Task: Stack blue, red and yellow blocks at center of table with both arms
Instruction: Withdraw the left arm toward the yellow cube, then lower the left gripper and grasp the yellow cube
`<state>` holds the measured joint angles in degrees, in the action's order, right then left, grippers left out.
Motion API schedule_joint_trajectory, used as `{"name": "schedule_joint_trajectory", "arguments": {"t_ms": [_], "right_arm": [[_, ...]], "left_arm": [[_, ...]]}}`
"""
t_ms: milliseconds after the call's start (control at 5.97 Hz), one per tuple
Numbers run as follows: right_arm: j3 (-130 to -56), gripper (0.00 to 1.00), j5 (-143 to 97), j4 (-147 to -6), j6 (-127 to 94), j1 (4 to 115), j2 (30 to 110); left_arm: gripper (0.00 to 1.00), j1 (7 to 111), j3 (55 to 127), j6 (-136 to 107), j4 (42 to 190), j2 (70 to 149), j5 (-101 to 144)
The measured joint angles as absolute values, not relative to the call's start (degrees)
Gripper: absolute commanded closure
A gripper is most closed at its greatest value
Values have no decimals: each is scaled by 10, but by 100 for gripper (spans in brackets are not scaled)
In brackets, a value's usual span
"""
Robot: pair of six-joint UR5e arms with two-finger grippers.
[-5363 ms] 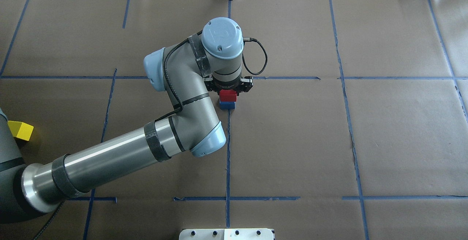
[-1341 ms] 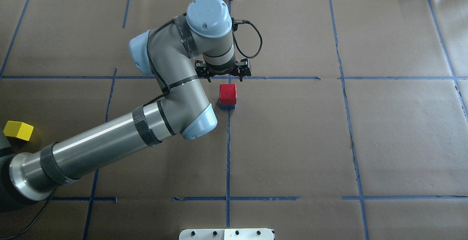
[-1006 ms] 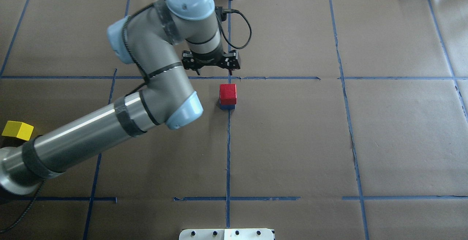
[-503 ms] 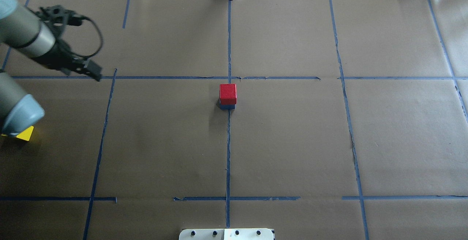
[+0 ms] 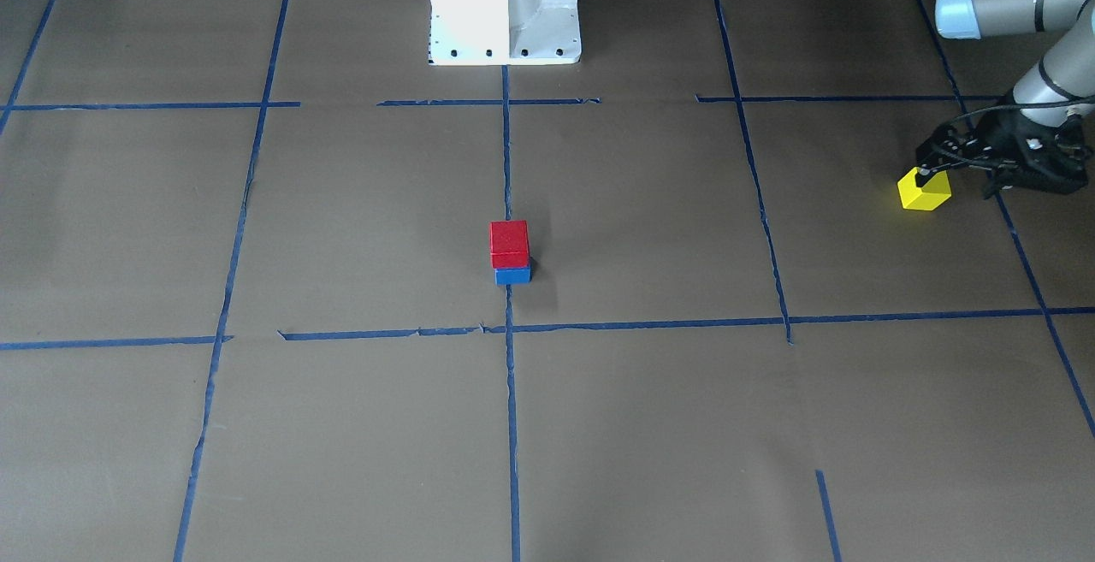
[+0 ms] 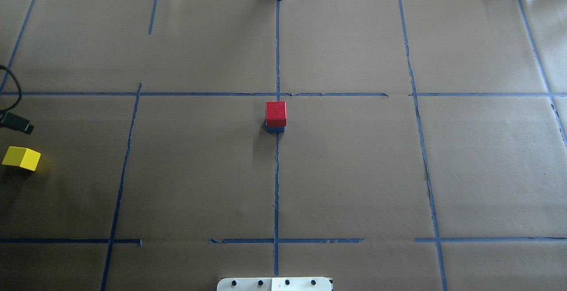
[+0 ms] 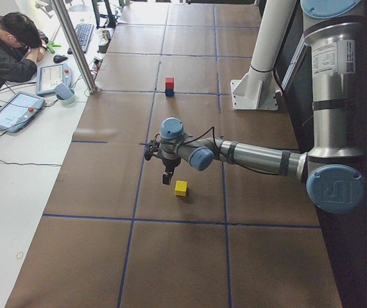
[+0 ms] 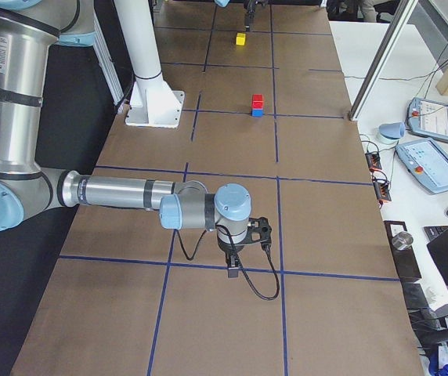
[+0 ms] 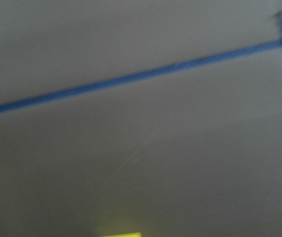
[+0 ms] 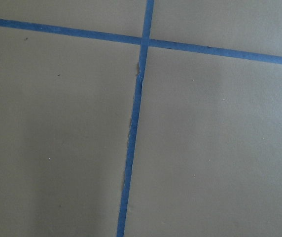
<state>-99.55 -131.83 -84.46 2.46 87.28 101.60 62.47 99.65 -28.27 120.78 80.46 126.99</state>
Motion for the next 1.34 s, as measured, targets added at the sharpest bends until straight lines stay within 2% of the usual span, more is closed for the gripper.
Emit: {"name": "schedule_joint_trajectory", "arguments": {"t_ms": [335,1341], "right_arm": [[-996,0,-1318,-845,25,873,1016],[-994,0,-1318,-845,25,873,1018]], "left_arm": [[0,622,947,-384,1333,786,1268],[0,575,923,-433,1354,786,1269]]}}
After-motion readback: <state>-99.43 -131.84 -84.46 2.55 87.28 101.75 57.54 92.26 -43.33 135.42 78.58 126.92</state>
